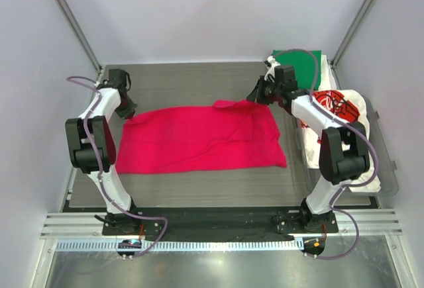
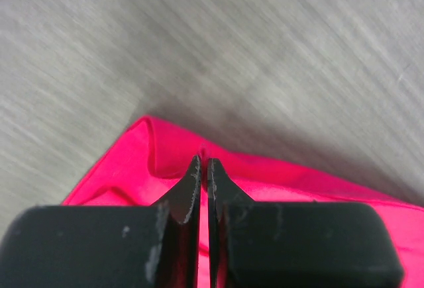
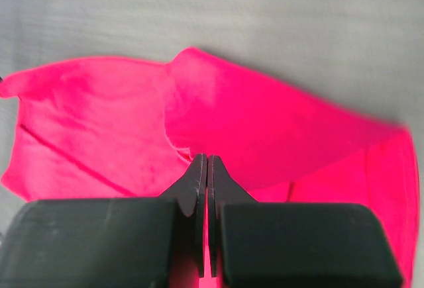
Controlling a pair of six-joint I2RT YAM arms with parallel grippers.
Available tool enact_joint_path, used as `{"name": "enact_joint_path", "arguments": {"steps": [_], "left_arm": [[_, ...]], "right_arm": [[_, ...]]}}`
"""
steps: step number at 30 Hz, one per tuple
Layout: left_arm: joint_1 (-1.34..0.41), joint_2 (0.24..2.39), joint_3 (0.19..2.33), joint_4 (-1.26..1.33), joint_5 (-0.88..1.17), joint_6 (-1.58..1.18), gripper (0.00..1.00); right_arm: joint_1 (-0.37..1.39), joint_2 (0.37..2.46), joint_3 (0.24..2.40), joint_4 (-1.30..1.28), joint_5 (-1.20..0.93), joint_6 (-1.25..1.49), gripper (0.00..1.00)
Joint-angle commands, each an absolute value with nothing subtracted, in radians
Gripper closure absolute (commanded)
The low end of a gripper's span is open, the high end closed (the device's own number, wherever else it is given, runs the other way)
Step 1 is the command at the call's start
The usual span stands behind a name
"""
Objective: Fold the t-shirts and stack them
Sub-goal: Fold the tshirt
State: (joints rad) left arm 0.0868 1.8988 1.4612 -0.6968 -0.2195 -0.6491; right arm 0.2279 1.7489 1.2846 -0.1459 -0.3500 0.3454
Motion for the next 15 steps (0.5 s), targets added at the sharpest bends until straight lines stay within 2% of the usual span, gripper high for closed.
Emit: {"name": "enact_joint_path", "arguments": {"steps": [1,10,15], "left_arm": [[0.084,1.822,1.411,-0.695,-0.218,-0.635,1.00],[0.084,1.767,1.338,-0.683,-0.224,-0.594,1.00],[0.086,1.753,1.341,-0.684,-0.294,-0.558,1.00]], "right_arm": [[0.227,1.614,1.200,-0.184,-0.339,0.345,0.99],[0.226,1.352,1.000,-0.244,-0.281,0.380,0.99],[0.226,1.224,0.947,-0.304,-0.229,0.387,0.99]]}}
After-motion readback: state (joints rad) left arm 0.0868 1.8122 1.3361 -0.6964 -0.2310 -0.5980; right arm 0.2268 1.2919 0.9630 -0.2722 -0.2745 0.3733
